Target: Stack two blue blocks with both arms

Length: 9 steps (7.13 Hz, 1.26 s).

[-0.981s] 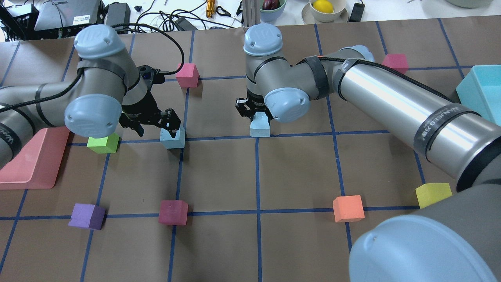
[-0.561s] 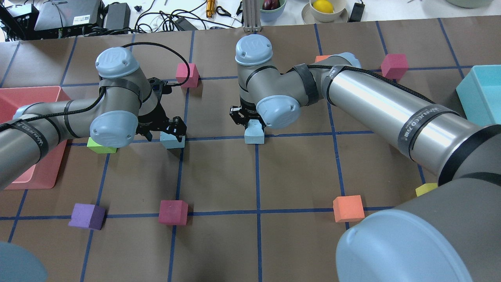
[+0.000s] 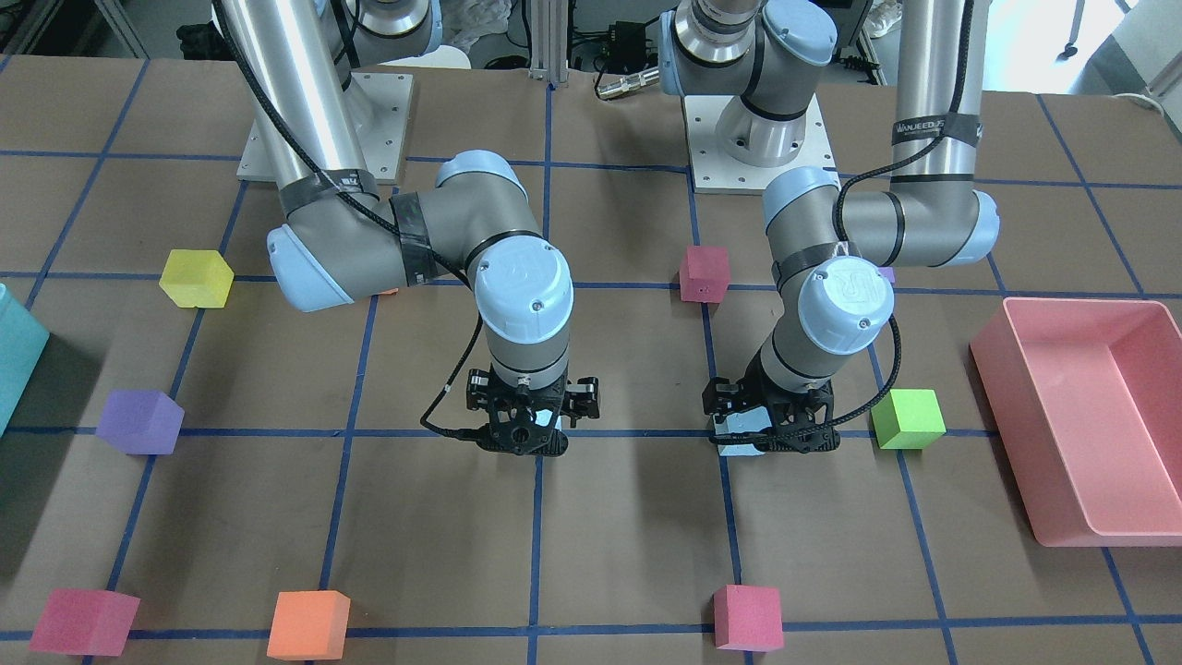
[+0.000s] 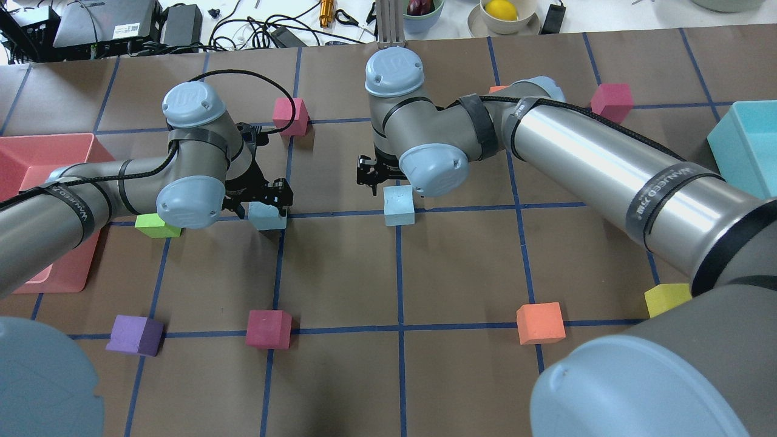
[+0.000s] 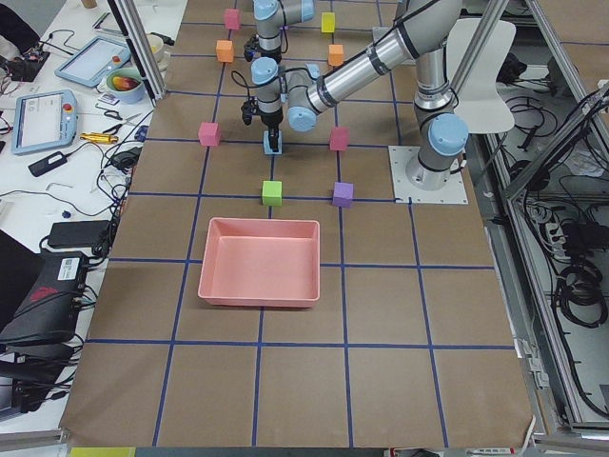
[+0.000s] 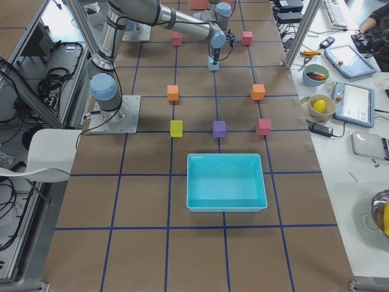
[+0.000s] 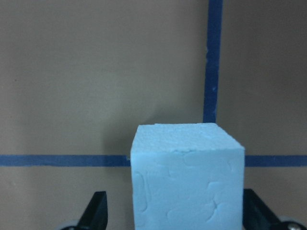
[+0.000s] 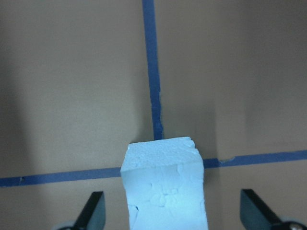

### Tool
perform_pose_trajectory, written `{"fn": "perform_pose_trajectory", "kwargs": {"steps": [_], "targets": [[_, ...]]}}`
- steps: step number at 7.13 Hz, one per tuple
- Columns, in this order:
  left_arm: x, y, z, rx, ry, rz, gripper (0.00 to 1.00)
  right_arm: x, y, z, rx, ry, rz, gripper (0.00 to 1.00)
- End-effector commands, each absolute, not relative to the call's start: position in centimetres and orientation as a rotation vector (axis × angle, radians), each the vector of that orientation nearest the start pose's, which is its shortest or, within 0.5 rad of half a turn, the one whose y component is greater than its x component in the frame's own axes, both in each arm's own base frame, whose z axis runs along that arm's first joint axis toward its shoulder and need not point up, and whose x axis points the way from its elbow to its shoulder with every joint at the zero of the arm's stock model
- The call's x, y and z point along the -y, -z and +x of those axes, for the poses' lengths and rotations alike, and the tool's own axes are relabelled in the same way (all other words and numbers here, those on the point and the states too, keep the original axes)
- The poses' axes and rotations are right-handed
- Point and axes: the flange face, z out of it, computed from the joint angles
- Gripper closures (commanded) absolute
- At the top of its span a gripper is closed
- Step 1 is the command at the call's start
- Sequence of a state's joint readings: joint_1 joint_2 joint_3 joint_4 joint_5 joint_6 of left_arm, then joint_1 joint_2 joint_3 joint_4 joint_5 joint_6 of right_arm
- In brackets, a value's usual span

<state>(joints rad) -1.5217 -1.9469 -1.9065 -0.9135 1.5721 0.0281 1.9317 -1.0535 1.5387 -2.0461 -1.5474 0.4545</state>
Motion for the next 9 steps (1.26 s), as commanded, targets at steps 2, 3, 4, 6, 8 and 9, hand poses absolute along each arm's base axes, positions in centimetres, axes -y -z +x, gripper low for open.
{"fn": "perform_pose_trajectory", "kwargs": {"steps": [2, 3, 4, 6, 8, 9], "targets": [[55.8, -21.0, -11.2, -3.149, 0.012, -0.044, 1.0, 56.5, -35.6, 26.2, -3.113, -0.029, 0.232, 0.0], [56.0, -23.3, -12.8, -3.146, 0.084, -0.015, 1.0, 55.1, -39.0, 22.5, -3.129, -0.104, 0.16, 0.0], [56.1, -25.1, -16.1, -3.147, 0.137, -0.048, 1.0, 54.2, -42.4, 19.7, -3.131, -0.046, 0.128, 0.0], [55.5, -28.6, -25.0, -3.16, 0.148, -0.135, 1.0, 51.3, -46.2, 17.6, -3.161, -0.053, 0.053, 0.0], [53.9, -29.0, -31.7, -3.173, 0.079, -0.077, 1.0, 49.2, -49.4, 12.9, -3.154, -0.093, 0.156, 0.0], [53.9, -28.4, -32.6, -3.204, 0.063, -0.108, 1.0, 48.6, -50.0, 10.9, -3.152, -0.123, 0.163, 0.0]]}}
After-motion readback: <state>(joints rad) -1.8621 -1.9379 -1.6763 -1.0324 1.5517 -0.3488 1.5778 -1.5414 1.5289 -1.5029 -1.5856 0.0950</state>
